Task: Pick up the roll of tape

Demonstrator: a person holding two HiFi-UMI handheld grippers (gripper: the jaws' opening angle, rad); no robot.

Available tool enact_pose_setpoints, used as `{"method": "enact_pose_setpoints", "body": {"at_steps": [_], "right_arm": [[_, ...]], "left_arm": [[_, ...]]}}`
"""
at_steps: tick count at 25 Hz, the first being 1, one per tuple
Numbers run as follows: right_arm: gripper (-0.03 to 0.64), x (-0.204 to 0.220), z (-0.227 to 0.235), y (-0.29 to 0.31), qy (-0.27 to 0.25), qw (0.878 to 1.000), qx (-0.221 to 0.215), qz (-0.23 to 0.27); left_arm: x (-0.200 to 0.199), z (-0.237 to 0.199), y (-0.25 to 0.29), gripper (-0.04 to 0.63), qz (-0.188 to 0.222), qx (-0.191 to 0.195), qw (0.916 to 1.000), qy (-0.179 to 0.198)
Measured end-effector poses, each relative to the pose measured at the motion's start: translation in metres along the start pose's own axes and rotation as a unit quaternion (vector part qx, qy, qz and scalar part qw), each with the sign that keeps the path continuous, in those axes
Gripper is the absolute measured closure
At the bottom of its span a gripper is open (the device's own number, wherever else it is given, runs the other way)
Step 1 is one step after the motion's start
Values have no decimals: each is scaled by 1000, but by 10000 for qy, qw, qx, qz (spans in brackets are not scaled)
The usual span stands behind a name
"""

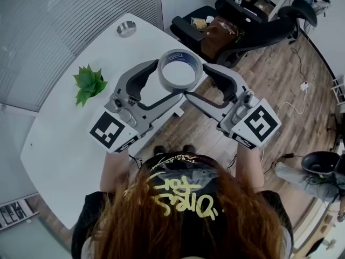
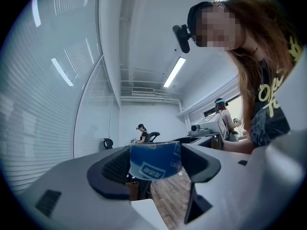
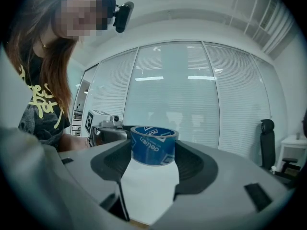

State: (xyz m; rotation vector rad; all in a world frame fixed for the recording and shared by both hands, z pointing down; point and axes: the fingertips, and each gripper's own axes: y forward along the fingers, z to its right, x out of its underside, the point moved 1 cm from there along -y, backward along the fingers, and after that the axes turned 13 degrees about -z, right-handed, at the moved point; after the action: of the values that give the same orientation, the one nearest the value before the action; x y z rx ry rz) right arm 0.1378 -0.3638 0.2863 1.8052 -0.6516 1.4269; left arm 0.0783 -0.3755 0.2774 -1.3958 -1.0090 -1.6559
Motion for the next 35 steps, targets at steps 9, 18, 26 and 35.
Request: {"method": "enact_pose_setpoints", "body": {"at_steps": [9,18,26,35], "right_arm": [[333,0,-1,-2,-20,9999,42,-96],[336,2,-1,1,-97,9996,135,-230],[341,2,0,4,-110,9995,161,-230],[342,2,-2,6,-128,9995,199,-225]], "left_arm": [[1,2,0,267,52,-10,10000,-37],[3,0,1,268,15,-12,10000,3],[6,-4,0,267,60,-18,9999,-103],[8,-5,-1,267,35,7,9999,-166]]}}
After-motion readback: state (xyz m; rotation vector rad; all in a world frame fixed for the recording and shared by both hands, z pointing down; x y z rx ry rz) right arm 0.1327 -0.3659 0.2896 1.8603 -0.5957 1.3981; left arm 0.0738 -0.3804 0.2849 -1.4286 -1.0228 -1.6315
